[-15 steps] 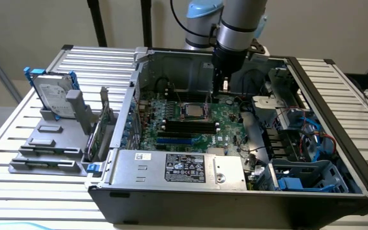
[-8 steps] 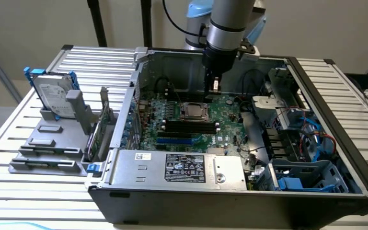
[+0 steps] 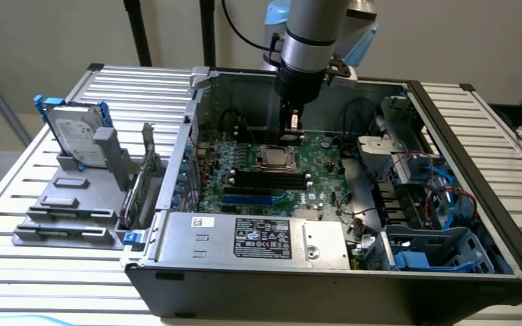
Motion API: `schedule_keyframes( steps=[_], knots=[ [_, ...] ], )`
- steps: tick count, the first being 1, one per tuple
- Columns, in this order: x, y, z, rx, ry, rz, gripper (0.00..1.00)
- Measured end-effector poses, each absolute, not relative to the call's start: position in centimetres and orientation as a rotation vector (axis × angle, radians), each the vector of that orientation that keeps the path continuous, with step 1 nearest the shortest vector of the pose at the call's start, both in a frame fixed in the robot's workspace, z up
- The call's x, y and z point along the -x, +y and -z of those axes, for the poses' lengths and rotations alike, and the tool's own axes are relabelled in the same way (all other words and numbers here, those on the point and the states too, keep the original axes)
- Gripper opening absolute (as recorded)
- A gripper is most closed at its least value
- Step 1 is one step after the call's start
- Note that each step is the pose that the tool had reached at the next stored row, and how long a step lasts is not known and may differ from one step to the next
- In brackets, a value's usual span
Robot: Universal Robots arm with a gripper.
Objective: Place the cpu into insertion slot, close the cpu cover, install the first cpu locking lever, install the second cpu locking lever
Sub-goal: 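Close the cpu cover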
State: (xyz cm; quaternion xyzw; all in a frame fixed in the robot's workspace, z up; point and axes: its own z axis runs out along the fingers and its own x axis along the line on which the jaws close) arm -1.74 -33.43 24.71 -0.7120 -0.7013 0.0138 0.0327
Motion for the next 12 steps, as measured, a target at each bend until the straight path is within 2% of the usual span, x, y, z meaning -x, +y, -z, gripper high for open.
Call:
schedule_keyframes(
  steps=[6, 12],
  knots=[
    [1.93, -33.43, -24.7, 2.161, -2.182, -0.067, 0.11],
    [1.96, -33.43, -24.69, 2.154, -2.188, -0.068, 0.11]
  ],
)
